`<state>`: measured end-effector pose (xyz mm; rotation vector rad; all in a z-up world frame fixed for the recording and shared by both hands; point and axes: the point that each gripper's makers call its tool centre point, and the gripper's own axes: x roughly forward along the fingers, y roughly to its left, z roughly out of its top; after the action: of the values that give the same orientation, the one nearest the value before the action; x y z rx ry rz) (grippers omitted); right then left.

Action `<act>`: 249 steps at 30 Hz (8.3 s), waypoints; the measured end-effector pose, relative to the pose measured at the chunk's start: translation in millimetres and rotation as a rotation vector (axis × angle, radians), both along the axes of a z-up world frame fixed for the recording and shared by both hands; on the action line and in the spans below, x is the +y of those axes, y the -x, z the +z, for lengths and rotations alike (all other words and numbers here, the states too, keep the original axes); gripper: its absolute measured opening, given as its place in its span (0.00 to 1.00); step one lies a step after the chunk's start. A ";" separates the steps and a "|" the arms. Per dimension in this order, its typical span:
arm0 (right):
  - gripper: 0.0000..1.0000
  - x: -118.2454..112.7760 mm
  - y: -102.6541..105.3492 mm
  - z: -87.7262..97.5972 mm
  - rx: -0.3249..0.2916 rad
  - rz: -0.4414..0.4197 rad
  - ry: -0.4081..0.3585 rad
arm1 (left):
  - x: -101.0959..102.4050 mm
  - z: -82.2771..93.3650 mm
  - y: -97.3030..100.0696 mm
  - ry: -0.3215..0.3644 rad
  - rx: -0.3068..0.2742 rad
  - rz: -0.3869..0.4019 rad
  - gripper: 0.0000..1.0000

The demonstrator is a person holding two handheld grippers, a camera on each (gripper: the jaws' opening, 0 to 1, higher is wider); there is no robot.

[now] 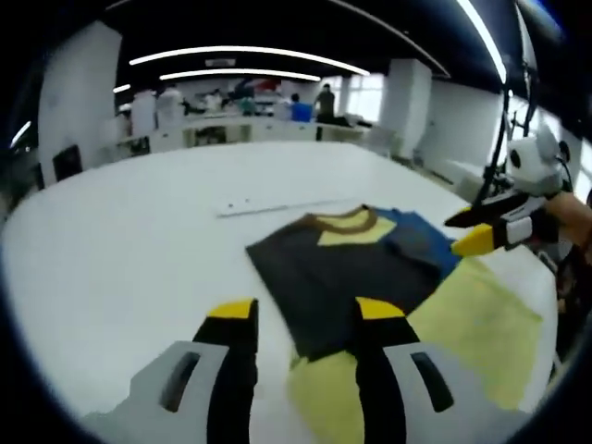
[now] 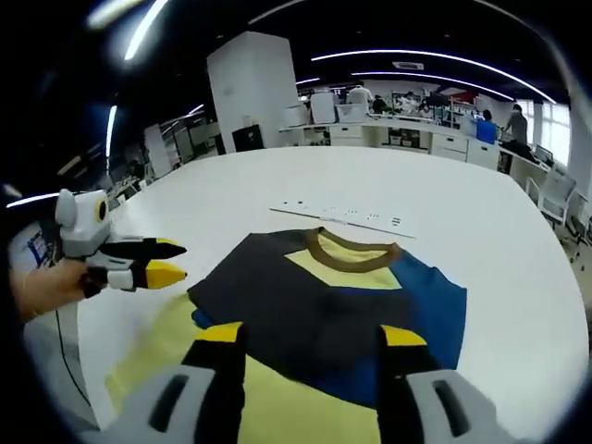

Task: Fold the garment on the visible template until the final outline fits inside the template.

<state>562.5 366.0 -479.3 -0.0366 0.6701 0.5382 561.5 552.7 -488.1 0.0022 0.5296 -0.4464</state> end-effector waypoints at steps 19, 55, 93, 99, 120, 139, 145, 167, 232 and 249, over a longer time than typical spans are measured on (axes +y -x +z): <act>0.25 14.1 -52.1 -45.3 -0.004 -0.049 0.065 | 4.8 -31.8 -2.1 0.035 0.069 0.031 0.17; 0.00 -59.1 -3.3 -23.2 -0.021 -0.305 0.120 | 0.2 -44.2 5.2 -0.126 0.105 0.023 0.06; 0.35 -102.2 52.2 -42.7 0.046 -0.372 0.130 | -1.4 -36.9 7.5 -0.090 0.101 0.014 0.36; 0.57 -98.0 52.3 -36.1 0.034 -0.308 0.137 | -4.5 -23.1 11.4 -0.056 0.078 -0.013 0.56; 0.99 -92.1 112.5 -7.3 0.093 -0.117 0.070 | 27.5 8.1 70.7 -0.066 0.074 -0.081 0.97; 0.98 -94.1 177.5 1.1 0.134 -0.026 0.046 | 29.5 24.6 147.0 -0.057 0.074 -0.180 0.90; 0.96 -94.1 201.6 -9.9 0.165 -0.024 0.047 | 30.4 21.4 166.0 -0.042 0.091 -0.169 0.87; 0.69 -117.5 240.1 -52.5 0.257 -0.119 0.072 | 27.2 -21.6 224.2 -0.097 0.214 -0.147 0.51; 0.00 -127.2 281.3 -63.3 0.312 -0.139 0.188 | 36.7 -42.4 258.9 -0.120 0.394 -0.139 0.00; 0.00 -117.8 306.2 -57.7 0.320 -0.131 0.165 | 41.7 -40.5 285.2 -0.235 0.392 -0.246 0.00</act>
<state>256.3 248.2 -537.0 -0.0614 1.0211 0.3636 276.3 594.4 -528.7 0.2105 0.9720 -0.6276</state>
